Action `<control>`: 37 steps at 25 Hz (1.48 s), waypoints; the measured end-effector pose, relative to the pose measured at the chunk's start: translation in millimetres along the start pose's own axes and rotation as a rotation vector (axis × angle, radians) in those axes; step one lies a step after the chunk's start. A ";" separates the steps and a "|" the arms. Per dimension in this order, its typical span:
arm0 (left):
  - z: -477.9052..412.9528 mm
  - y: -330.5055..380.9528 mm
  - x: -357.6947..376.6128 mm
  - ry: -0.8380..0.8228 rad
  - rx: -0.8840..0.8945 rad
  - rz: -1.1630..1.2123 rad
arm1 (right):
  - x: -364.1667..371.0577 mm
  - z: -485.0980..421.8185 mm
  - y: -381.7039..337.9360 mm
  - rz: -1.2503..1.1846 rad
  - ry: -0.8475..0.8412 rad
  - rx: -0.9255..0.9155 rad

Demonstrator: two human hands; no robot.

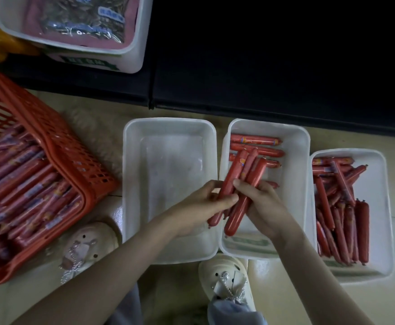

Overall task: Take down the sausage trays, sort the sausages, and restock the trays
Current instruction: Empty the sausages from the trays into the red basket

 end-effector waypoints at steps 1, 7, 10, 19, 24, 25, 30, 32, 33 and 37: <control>2.9 2.8 1.8 -0.034 0.021 0.028 | 9.0 3.5 1.3 0.003 -0.040 0.007; 17.4 9.4 -21.0 -0.047 0.015 0.092 | 36.6 7.6 -4.4 0.075 -0.175 0.001; 20.5 11.1 -26.2 -0.027 0.022 0.097 | 39.1 4.4 -8.8 0.198 -0.148 -0.056; 39.9 27.2 -36.4 0.009 0.041 0.065 | 68.7 8.2 -20.2 0.007 0.044 -0.103; 108.3 81.4 -48.9 0.071 0.225 -0.031 | 136.2 37.6 -67.8 -0.202 -0.038 -0.185; 128.8 90.9 -56.7 0.123 0.280 -0.056 | 157.6 44.2 -75.7 -0.195 -0.064 -0.191; 210.8 107.9 -107.3 0.258 0.429 0.010 | 259.1 64.9 -90.7 0.004 -0.202 -0.238; 240.2 101.1 -138.9 0.299 0.445 0.059 | 306.2 63.9 -78.7 0.005 -0.282 -0.177; 253.8 95.6 -155.1 0.322 0.442 0.073 | 328.9 60.3 -70.3 -0.030 -0.320 -0.117; 302.5 54.7 -232.1 0.454 0.392 0.169 | 397.2 21.2 -35.1 0.016 -0.340 -0.150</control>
Point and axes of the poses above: each hand's wrist, its own z-axis away from the middle knuckle, its own x-axis out of the palm, y = z × x, the point moved 5 cm from there along -z, towards the middle knuckle, and after that the axes turned 1 degree about x, right-handed, at the moved point
